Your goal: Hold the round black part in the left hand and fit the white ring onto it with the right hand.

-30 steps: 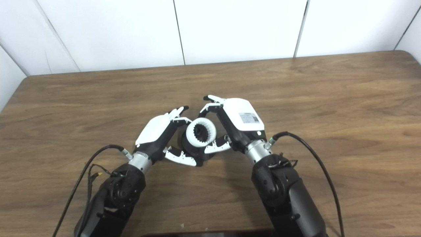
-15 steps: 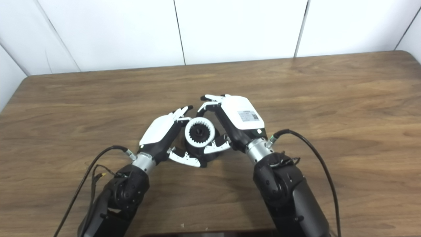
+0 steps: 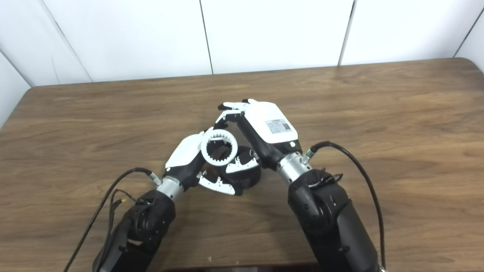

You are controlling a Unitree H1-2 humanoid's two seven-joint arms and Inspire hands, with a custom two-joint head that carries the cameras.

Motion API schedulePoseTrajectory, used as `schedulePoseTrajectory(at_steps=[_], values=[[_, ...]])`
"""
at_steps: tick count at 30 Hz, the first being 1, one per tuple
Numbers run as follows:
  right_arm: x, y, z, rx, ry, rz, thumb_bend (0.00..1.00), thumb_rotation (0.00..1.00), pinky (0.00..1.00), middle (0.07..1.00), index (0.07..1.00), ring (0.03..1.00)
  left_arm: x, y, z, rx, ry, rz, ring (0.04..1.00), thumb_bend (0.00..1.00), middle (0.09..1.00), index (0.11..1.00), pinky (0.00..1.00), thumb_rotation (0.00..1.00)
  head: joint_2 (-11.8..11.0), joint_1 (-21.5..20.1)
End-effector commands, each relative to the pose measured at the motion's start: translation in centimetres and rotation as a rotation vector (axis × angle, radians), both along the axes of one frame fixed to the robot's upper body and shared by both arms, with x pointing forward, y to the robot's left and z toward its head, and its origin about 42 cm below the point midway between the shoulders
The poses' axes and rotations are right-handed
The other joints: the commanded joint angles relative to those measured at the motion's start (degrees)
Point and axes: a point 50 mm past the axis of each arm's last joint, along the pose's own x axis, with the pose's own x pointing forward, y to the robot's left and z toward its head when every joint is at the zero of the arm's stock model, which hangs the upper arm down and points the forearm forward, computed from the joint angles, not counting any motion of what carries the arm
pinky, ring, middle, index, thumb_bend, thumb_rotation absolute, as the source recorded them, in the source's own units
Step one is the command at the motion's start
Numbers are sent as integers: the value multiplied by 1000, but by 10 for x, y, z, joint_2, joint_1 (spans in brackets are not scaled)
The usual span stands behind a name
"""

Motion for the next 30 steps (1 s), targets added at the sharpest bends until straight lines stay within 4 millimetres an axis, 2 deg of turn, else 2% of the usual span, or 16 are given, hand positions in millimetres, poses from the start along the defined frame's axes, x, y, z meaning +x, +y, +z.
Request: schedulePoseTrajectory(at_steps=[1, 9, 19, 30], values=[[3, 2, 21, 8, -84, 17, 522, 160, 911, 840, 491, 840, 7, -2, 19, -12, -87, -14, 1000, 939, 1000, 617, 1000, 322, 1, 0], [4, -2, 17, -3, -77, 4, 521, 163, 909, 841, 491, 843, 8, 2, 18, -18, -81, -11, 1000, 932, 1000, 603, 1000, 270, 3, -12], [1, -17, 18, -34, -71, -23, 521, 163, 942, 850, 492, 858, 11, 14, 22, 1, -87, -2, 1000, 923, 1000, 608, 1000, 289, 6, -35], [-3, -29, 15, -77, -52, -31, 521, 161, 925, 851, 492, 853, 13, 11, 26, 3, -80, 0, 1000, 928, 1000, 616, 1000, 306, 12, -24]])
